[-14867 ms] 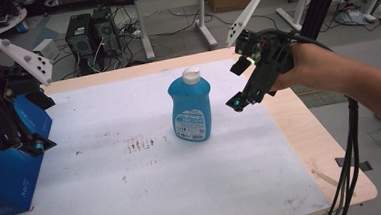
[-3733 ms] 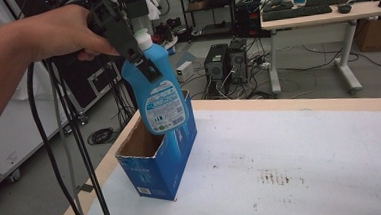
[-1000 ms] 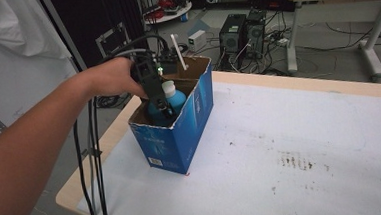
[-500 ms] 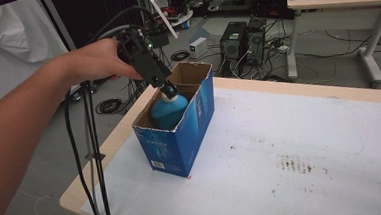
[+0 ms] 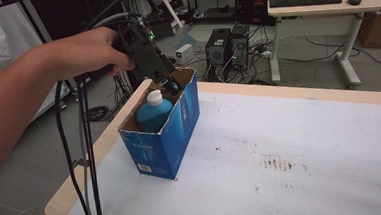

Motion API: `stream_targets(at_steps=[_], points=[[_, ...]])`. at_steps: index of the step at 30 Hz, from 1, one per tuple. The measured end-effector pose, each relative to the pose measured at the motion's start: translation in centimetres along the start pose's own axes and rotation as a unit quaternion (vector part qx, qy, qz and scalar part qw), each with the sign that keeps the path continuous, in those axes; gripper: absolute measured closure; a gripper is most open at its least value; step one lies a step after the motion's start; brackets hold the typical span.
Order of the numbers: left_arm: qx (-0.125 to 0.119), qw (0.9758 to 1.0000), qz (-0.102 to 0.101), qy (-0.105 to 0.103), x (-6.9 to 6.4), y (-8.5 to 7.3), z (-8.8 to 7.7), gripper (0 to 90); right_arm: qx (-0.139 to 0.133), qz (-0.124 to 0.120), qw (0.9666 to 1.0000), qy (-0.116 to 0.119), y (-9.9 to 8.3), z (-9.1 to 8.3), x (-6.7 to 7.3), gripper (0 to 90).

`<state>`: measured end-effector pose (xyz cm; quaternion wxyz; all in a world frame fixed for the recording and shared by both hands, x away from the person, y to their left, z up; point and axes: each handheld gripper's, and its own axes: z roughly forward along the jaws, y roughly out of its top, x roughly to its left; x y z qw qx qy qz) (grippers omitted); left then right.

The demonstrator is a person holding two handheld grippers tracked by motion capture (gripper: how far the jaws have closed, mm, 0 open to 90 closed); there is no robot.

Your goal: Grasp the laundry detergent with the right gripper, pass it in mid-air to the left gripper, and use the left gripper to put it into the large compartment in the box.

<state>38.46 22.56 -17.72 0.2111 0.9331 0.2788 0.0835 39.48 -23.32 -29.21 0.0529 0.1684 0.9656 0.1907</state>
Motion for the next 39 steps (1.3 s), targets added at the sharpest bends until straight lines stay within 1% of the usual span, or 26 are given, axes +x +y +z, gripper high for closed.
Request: stream_targets(at_steps=[2,5,6,7,8,9,11,13,15,17,21,22,23,24,26,29,32,34,37,38,39], points=[[-0.004,0.9998,0.013,-0.012,-0.6,0.6,0.4,23.6,-0.003,0.001,1.0000,-0.003,-0.1,-0.1,0.0,1.1],[-0.008,0.9994,0.025,-0.025,-1.3,1.7,1.1,23.6,-0.005,0.003,1.0000,-0.005,-0.1,-0.2,0.0,1.1],[-0.008,0.9994,0.025,-0.025,-1.3,1.7,1.1,23.6,-0.005,0.003,1.0000,-0.005,-0.1,-0.2,0.0,1.1],[-0.005,0.9991,0.026,-0.032,-1.6,2.2,1.7,23.6,-0.004,0.003,1.0000,-0.006,-0.2,-0.3,0.0,1.1],[-0.001,0.9991,0.026,-0.035,-1.8,2.5,2.0,14.8,-0.006,-0.001,0.9999,-0.008,-0.2,-0.3,0.1,1.1],[0.000,0.9990,0.027,-0.037,-2.0,2.8,2.3,8.2,-0.008,-0.001,0.9999,-0.009,-0.2,-0.3,0.1,1.1],[-0.004,0.9985,0.035,-0.042,-2.3,3.3,2.9,7.6,-0.010,0.002,0.9999,-0.009,-0.3,-0.3,0.0,1.1],[-0.001,0.9983,0.036,-0.045,-2.5,3.6,3.2,1.7,-0.009,0.005,0.9999,-0.009,-0.5,-0.3,0.0,1.1],[-0.002,0.9983,0.039,-0.044,-2.7,3.8,3.4,1.6,-0.010,0.003,0.9999,-0.011,-0.6,-0.3,0.0,1.1],[-0.010,0.9981,0.043,-0.044,-2.8,4.0,3.4,1.6,-0.011,0.005,0.9999,-0.012,-0.7,-0.4,0.0,1.1],[-0.022,0.9979,0.043,-0.043,-2.9,4.3,3.4,1.6,-0.013,0.006,0.9998,-0.013,-0.9,-0.5,0.0,1.1],[-0.023,0.9977,0.046,-0.044,-3.0,4.4,3.5,1.6,-0.014,0.005,0.9998,-0.013,-0.9,-0.5,0.0,1.1],[-0.020,0.9974,0.054,-0.043,-3.2,4.5,3.5,1.6,-0.014,0.005,0.9998,-0.013,-0.9,-0.5,0.1,1.1],[-0.017,0.9972,0.062,-0.038,-3.4,4.6,3.6,1.6,-0.014,0.005,0.9998,-0.012,-0.9,-0.5,0.1,1.1],[-0.014,0.9971,0.072,-0.020,-3.8,4.9,3.8,1.6,-0.015,0.006,0.9998,-0.013,-0.8,-0.5,0.1,1.1],[-0.004,0.9958,0.090,-0.017,-4.4,5.3,4.2,1.7,-0.016,0.004,0.9998,-0.012,-0.7,-0.5,0.2,1.1],[0.002,0.9939,0.108,-0.025,-5.0,5.8,4.6,1.7,-0.015,0.003,0.9998,-0.012,-0.5,-0.4,0.2,1.1],[0.005,0.9927,0.118,-0.024,-5.3,6.1,4.8,1.7,-0.014,0.003,0.9998,-0.011,-0.5,-0.4,0.2,1.1],[0.016,0.9913,0.128,-0.023,-5.5,6.6,5.3,1.7,-0.014,0.002,0.9998,-0.010,-0.4,-0.5,0.2,1.1],[0.016,0.9913,0.128,-0.023,-5.5,6.6,5.3,1.7,-0.014,0.002,0.9998,-0.010,-0.4,-0.5,0.2,1.1],[0.026,0.9892,0.140,-0.036,-5.7,7.0,6.1,1.7,-0.013,0.004,0.9999,-0.008,-0.5,-0.4,0.1,1.1]])
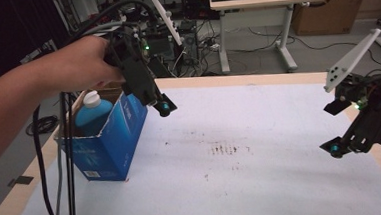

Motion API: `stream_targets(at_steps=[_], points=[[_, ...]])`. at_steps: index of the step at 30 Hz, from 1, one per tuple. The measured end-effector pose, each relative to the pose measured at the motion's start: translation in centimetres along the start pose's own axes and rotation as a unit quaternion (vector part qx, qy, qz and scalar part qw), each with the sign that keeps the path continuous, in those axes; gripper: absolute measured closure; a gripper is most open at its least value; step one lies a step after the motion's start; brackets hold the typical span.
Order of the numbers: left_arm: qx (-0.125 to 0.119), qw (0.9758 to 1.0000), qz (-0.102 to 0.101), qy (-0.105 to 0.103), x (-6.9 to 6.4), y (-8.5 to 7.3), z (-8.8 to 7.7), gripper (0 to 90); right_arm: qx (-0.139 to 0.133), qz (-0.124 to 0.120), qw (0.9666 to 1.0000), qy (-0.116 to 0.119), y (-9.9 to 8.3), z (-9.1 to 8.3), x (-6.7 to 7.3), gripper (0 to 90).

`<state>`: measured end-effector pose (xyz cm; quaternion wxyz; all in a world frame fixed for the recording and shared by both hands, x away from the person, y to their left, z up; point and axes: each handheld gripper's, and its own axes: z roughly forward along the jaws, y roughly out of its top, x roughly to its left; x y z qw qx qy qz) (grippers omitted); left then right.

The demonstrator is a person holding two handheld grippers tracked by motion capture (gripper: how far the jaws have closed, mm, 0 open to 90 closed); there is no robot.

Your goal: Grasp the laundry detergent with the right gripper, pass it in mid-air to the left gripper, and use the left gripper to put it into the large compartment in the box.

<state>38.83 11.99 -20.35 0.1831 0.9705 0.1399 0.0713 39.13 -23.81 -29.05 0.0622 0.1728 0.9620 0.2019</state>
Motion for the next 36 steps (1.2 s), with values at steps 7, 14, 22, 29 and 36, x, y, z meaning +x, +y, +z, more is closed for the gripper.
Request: stream_targets(at_steps=[7,14,22,29,36], points=[[0.018,0.9997,0.014,-0.013,0.2,0.5,1.7,1.7,0.005,0.003,1.0000,0.001,0.2,0.4,-0.2,1.1],[0.016,0.9996,0.015,-0.020,0.7,0.2,1.7,1.7,0.008,0.002,1.0000,0.003,0.4,0.5,-0.1,1.1],[0.018,0.9993,0.019,-0.027,0.6,0.5,2.4,1.7,0.008,-0.001,1.0000,0.003,0.7,0.5,-0.1,1.1],[0.018,0.9989,0.021,-0.037,0.5,0.5,3.2,1.7,0.012,0.000,0.9999,0.004,0.6,0.5,-0.4,1.1],[0.020,0.9989,0.019,-0.038,0.5,0.2,3.3,1.7,0.013,-0.001,0.9999,0.003,0.7,0.5,-0.4,1.1]])
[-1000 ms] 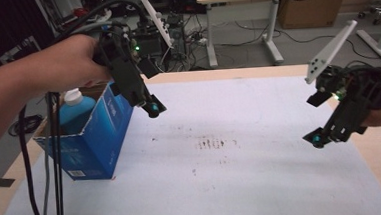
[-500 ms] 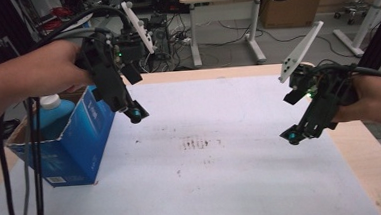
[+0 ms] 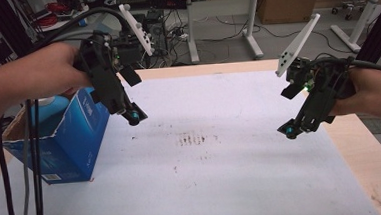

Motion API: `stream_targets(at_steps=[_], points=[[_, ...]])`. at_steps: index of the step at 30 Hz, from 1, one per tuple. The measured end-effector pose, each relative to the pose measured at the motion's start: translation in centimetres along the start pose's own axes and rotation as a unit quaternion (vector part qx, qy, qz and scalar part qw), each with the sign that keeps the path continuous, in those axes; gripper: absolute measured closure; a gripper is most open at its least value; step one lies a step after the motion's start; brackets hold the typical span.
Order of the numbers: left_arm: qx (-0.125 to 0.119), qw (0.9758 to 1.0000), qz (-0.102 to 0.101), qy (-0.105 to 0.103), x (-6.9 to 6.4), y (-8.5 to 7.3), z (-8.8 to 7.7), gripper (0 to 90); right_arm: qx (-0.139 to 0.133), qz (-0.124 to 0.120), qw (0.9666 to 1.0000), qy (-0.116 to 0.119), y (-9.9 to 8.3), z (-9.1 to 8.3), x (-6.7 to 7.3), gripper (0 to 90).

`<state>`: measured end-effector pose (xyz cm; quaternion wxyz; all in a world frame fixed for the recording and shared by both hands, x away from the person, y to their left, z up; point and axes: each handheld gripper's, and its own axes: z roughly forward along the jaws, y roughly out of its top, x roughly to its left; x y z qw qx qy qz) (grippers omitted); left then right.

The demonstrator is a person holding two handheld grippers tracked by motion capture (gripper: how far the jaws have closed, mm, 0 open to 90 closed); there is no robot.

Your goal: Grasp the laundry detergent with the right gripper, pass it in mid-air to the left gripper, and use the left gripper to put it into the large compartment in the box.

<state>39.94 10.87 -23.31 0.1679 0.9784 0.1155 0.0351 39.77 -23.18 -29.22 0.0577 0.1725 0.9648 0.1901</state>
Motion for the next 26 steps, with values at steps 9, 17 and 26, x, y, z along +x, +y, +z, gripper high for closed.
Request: stream_targets(at_steps=[9,17,26], points=[[-0.001,1.0000,-0.002,-0.002,0.23,-0.18,0.00,1.7,0.003,-0.006,1.0000,0.004,0.29,0.46,-0.07,1.1],[-0.001,1.0000,-0.002,-0.006,0.23,-0.14,0.42,1.7,0.004,-0.005,1.0000,0.004,0.39,0.56,-0.08,1.1],[-0.004,0.9998,-0.021,0.006,0.57,-0.26,0.53,1.7,0.005,-0.002,1.0000,0.003,0.30,0.47,0.21,1.1]])
